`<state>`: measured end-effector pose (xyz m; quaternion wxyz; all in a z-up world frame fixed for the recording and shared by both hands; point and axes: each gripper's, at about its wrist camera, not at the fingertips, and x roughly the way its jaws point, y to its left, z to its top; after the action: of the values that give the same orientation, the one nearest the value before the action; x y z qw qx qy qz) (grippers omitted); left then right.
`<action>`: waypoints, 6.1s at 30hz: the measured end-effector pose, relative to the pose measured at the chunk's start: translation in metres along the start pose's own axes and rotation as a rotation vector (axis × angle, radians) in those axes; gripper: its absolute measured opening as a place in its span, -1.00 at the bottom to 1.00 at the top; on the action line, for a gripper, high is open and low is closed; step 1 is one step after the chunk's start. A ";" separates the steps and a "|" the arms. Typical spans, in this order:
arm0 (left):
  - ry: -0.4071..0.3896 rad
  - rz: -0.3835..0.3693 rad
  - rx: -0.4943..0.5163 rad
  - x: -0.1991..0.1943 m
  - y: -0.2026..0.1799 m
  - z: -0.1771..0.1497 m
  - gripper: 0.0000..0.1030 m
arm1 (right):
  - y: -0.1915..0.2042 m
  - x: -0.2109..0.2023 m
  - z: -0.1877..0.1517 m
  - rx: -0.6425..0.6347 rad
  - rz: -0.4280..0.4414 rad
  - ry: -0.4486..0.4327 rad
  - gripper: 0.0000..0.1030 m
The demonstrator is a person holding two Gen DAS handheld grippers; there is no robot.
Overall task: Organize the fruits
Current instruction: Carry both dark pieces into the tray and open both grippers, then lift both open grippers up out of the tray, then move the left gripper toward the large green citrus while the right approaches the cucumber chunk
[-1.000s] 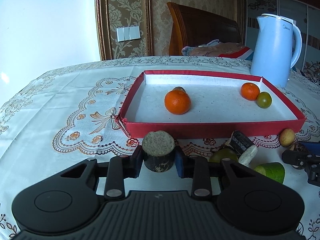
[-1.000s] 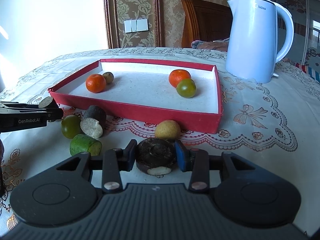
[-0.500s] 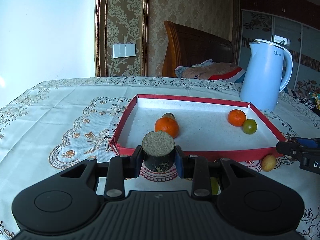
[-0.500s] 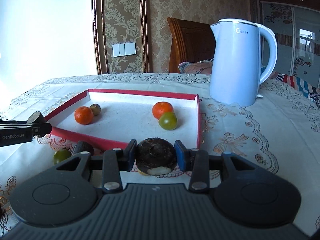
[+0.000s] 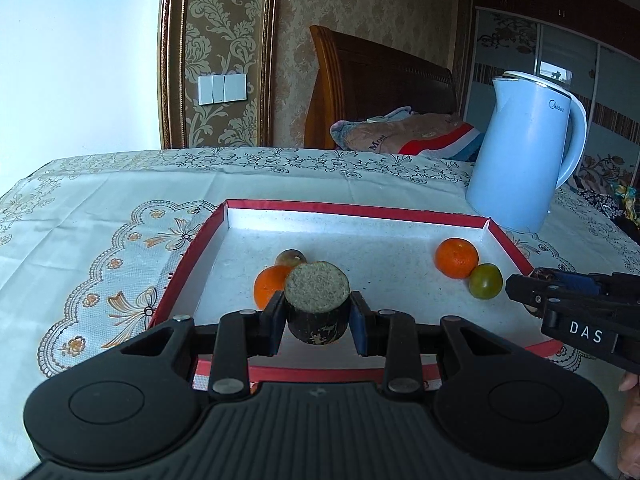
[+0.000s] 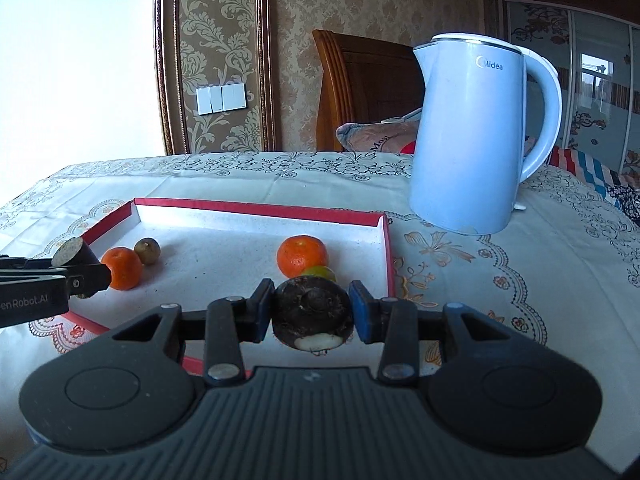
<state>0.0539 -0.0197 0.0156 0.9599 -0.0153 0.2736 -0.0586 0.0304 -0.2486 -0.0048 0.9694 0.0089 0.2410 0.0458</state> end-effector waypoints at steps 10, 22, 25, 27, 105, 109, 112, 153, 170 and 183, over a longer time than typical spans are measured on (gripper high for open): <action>0.013 0.055 0.054 0.031 -0.013 0.006 -0.37 | -0.001 0.027 0.010 0.028 0.002 0.027 -0.26; -0.017 0.083 0.068 0.040 -0.018 0.012 -0.37 | 0.004 0.041 0.009 0.034 -0.015 0.047 -0.26; -0.023 0.088 0.063 0.040 -0.017 0.012 -0.37 | 0.004 0.044 0.009 0.033 -0.020 0.049 -0.26; -0.029 0.100 0.075 0.040 -0.019 0.012 -0.33 | 0.005 0.045 0.010 0.035 -0.022 0.048 -0.25; -0.059 0.129 -0.030 0.006 0.010 -0.012 0.51 | 0.001 0.017 -0.015 0.046 -0.046 -0.014 1.00; -0.057 0.128 -0.035 0.005 0.012 -0.013 0.51 | 0.001 0.017 -0.015 0.047 -0.044 -0.014 1.00; -0.056 0.129 -0.037 0.003 0.012 -0.014 0.51 | 0.001 0.016 -0.016 0.046 -0.044 -0.012 1.00; 0.081 -0.032 0.118 -0.036 0.004 -0.065 0.83 | -0.014 -0.012 -0.031 0.141 -0.006 -0.011 1.00; 0.062 0.078 0.073 -0.032 0.016 -0.060 0.85 | -0.020 -0.056 -0.048 0.109 0.100 -0.022 1.00; 0.133 0.094 0.031 -0.022 0.023 -0.059 0.85 | 0.045 -0.067 -0.063 -0.154 0.241 0.043 0.98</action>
<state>0.0070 0.0058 -0.0247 0.9415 0.0165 0.3360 -0.0184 -0.0624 -0.2104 -0.0275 0.9493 -0.0379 0.2546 0.1803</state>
